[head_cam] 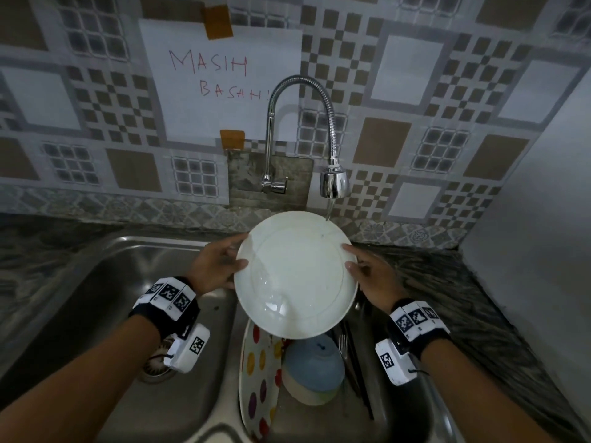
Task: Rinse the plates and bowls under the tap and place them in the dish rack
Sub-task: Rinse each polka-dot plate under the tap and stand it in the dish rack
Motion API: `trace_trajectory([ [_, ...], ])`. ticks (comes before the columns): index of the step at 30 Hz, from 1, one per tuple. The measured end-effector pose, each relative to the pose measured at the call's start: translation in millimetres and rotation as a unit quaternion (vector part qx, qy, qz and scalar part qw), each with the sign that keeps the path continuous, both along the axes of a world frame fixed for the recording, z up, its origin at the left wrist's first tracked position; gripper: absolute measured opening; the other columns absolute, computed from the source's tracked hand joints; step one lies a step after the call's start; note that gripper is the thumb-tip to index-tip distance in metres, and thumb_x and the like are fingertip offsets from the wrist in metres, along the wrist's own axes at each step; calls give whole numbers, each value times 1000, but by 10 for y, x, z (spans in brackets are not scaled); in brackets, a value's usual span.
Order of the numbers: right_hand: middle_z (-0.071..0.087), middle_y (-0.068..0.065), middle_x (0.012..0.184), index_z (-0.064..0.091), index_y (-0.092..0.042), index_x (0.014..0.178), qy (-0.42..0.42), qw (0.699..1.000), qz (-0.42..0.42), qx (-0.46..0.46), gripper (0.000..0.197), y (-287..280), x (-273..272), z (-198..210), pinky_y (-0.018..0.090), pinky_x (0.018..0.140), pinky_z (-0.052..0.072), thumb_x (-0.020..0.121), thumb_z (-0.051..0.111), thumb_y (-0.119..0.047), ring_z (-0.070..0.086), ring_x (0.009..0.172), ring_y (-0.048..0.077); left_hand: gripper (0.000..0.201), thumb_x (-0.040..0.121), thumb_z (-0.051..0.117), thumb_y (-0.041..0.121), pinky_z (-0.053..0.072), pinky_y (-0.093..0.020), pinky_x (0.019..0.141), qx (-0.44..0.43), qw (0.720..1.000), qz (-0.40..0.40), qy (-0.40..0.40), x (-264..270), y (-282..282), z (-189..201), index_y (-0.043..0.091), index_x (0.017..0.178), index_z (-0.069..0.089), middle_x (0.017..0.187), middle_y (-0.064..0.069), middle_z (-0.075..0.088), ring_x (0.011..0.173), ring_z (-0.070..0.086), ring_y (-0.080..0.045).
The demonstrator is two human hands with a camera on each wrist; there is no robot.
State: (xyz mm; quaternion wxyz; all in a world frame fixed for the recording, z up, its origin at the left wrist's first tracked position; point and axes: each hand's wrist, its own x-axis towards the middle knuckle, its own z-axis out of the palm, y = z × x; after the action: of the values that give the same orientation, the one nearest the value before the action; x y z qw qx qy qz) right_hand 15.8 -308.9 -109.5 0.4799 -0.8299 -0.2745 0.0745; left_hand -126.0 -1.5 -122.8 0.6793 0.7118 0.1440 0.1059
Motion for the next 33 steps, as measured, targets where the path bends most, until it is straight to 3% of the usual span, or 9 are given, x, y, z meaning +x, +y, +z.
trace_trajectory([
  [2,61,-2,122,55,-29,130,25,1000,8,4,37,83,-8,71,0,76,42,96,52,-15,59,98,7,54,84,64,-4,59,-45,54,-4,1000,17,-4,-54,56,18,19,131,51,87,-12,60,77,69,-25],
  [6,59,-5,131,62,-44,118,73,997,19,27,57,233,16,118,34,97,50,91,44,2,58,112,13,54,84,67,0,60,-48,60,5,999,49,-13,-139,131,84,16,133,52,96,-16,58,86,66,-33],
  [10,58,2,127,57,-30,126,64,995,53,49,60,318,9,246,9,72,49,86,45,13,57,92,0,51,86,63,-4,60,-37,57,18,996,74,-42,-178,162,172,13,133,52,92,-9,54,79,62,-27],
  [13,56,-9,123,56,-25,130,71,993,66,64,56,347,31,290,7,72,49,86,52,10,57,98,-4,51,85,65,-2,56,-49,68,26,995,85,-52,-179,211,182,16,132,54,94,-8,57,85,62,-31],
  [16,55,-19,117,56,-30,127,66,993,61,74,57,314,50,254,7,71,49,88,49,11,57,97,-8,53,84,66,-1,56,-34,58,33,995,80,-58,-167,181,204,15,133,53,101,-16,59,83,63,-26],
  [21,61,-7,116,66,-40,110,101,991,27,89,66,91,143,95,19,58,50,85,45,17,58,83,21,51,85,66,-1,56,-25,58,50,996,64,-40,-35,22,216,12,132,54,101,-11,64,82,66,-15],
  [24,64,-1,119,64,-39,113,91,992,46,80,74,-154,140,-11,21,73,53,80,51,25,65,93,15,44,85,67,3,60,-42,62,59,997,53,-6,66,-98,209,21,125,60,103,-10,65,86,65,-25],
  [29,63,0,117,57,-24,122,50,997,36,40,57,-509,30,-80,11,89,47,84,55,18,63,93,-9,31,85,66,0,57,-27,51,25,999,26,19,165,-313,142,10,114,63,94,-9,64,72,69,-10],
  [33,69,-6,101,63,-35,111,37,999,7,27,51,-741,6,-153,12,83,48,85,62,8,64,84,-6,29,84,66,-4,57,-29,51,-15,999,-2,41,197,-454,43,0,112,64,87,-18,55,82,62,-26],
])
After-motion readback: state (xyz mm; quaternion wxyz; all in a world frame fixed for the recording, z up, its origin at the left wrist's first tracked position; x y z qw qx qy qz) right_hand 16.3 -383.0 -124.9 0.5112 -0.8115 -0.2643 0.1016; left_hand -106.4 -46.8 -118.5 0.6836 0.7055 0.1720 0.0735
